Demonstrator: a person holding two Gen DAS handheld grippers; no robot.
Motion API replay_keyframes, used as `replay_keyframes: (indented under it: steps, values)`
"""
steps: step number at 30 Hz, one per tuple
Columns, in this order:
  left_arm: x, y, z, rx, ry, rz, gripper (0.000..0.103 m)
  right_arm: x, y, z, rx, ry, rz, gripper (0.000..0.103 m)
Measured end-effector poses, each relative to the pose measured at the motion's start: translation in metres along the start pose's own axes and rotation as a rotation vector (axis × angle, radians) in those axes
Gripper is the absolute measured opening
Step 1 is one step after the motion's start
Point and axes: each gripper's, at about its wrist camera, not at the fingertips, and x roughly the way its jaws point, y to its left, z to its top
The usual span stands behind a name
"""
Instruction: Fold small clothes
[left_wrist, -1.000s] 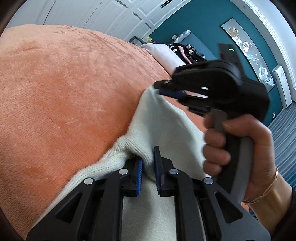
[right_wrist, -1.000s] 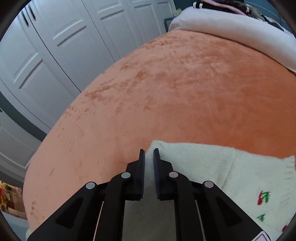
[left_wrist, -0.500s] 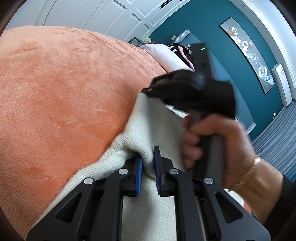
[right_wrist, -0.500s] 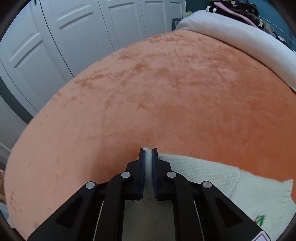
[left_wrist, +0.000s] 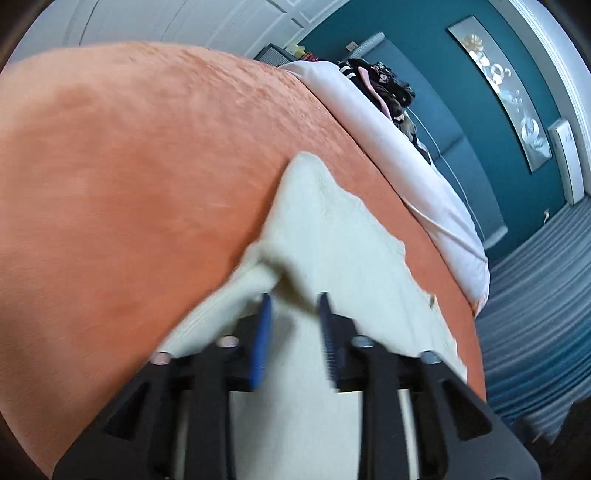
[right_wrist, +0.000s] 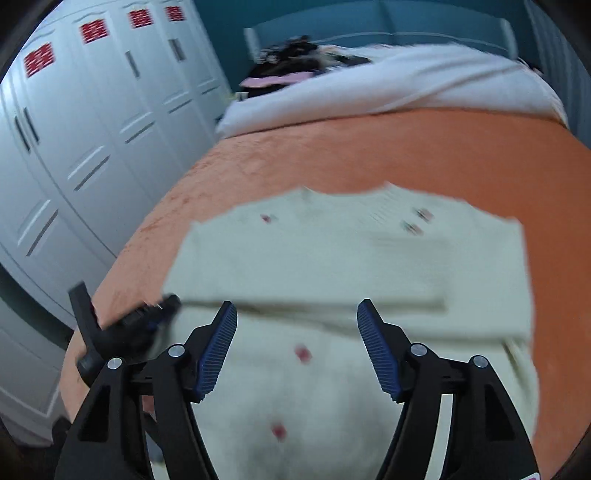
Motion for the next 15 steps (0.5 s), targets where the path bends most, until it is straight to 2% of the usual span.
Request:
replay_keyframes:
  steps: [1, 2, 4, 7, 9, 12, 15]
  values:
    - [-0.028, 0.004, -0.003, 0.014, -0.022, 0.024, 0.079, -0.019, -0.026, -0.025, 0.04, 0.025, -0.053, 0.067]
    - [-0.056, 0.009, -0.007, 0.017, -0.054, 0.043, 0.083, -0.039, -0.052, -0.053, 0.087, 0.052, -0.095, 0.067]
    - [-0.1, 0.023, -0.019, 0.012, -0.054, 0.06, 0.087, -0.07, -0.091, -0.102, 0.211, 0.091, -0.128, 0.068]
    - [-0.136, 0.05, -0.042, -0.048, 0.062, 0.095, 0.088, -0.094, -0.121, -0.156, 0.35, 0.132, -0.079, 0.068]
    - [-0.147, 0.062, -0.058, -0.085, 0.131, 0.101, 0.088, -0.094, -0.123, -0.175, 0.382, 0.147, -0.053, 0.068]
    - [-0.158, 0.054, -0.076, -0.027, 0.157, 0.105, 0.091, -0.084, -0.112, -0.19, 0.412, 0.163, 0.038, 0.068]
    - [-0.152, 0.051, -0.081, -0.029, 0.212, 0.087, 0.092, -0.07, -0.098, -0.196, 0.416, 0.166, 0.08, 0.069]
